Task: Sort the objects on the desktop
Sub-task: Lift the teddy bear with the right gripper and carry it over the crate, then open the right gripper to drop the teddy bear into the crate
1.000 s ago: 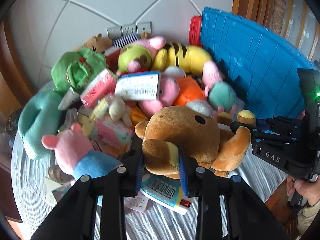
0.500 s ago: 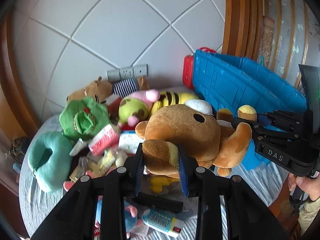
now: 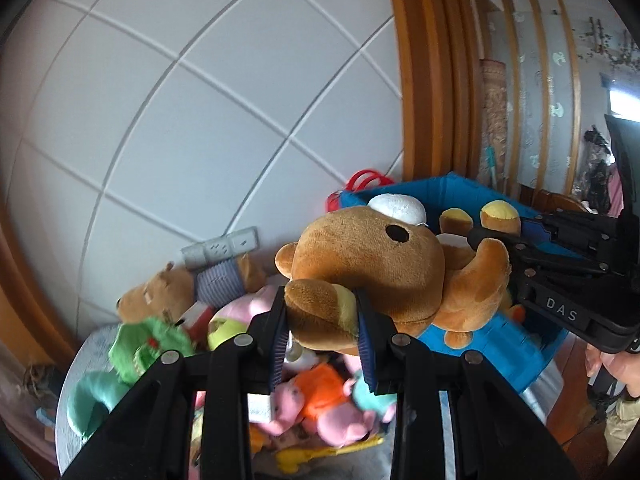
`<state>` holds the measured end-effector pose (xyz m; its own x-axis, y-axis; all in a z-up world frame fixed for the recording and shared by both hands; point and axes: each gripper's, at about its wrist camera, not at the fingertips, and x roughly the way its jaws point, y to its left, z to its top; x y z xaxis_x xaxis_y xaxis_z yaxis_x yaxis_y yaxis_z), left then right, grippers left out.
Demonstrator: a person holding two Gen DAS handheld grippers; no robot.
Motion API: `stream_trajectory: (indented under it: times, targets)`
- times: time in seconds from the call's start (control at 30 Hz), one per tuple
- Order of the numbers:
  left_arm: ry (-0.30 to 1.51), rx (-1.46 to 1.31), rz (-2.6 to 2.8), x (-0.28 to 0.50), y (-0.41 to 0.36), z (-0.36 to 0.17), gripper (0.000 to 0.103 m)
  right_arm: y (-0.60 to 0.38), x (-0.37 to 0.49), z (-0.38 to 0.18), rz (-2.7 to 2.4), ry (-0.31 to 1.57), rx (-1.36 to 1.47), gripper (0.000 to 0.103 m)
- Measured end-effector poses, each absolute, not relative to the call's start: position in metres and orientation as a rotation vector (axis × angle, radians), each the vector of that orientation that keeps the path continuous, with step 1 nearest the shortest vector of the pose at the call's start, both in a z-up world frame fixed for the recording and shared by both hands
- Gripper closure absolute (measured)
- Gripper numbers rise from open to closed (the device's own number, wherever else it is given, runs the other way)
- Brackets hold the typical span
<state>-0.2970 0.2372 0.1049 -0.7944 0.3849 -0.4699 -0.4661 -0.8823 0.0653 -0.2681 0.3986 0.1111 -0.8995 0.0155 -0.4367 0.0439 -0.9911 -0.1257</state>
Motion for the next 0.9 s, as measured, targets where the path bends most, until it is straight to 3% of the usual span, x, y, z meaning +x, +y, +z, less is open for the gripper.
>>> stream_trajectory:
  times: [0.23,0.47,0.63,0.9]
  targets:
    - [0.290,-0.626,2.435,-0.316,0.360,0.113,0.073,0.502,-0.262,0.121,-3.186,0.207,0.770,0.079]
    - [0.334,-0.821,2.278,-0.338,0.460,0.056,0.073,0.593,-0.275,0.064,-3.189,0.135,1.055,0.078]
    - [0.383,-0.949,2.223,-0.347,0.493,0.018,0.073,0.626,-0.285,0.023,-3.121,0.104,1.213,0.078]
    - [0.417,-0.990,2.218,-0.349,0.504,0.002,0.073,0.647,-0.287,0.001,-3.086,0.042,1.266,0.078]
